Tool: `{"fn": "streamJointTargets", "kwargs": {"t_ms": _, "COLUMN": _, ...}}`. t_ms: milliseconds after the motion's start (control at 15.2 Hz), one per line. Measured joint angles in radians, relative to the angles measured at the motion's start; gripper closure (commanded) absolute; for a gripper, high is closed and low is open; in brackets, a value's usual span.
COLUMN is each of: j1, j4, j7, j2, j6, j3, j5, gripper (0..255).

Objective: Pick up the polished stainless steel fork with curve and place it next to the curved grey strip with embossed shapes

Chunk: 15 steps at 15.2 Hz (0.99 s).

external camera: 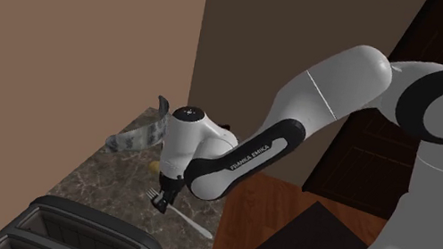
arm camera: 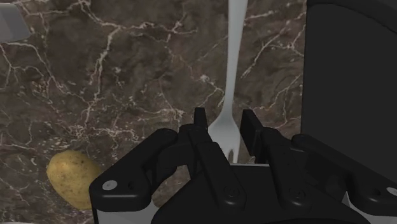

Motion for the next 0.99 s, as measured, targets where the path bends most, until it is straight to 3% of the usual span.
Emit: {"fn": "streamJointTargets", "kwargs": {"t_ms": 990, "j1": -0.026, "j4": 0.020, "j7": -0.045, "j2": -0.144, "j6": -0.158, "j3": 0.036, "j5": 0.069, "gripper": 255}}
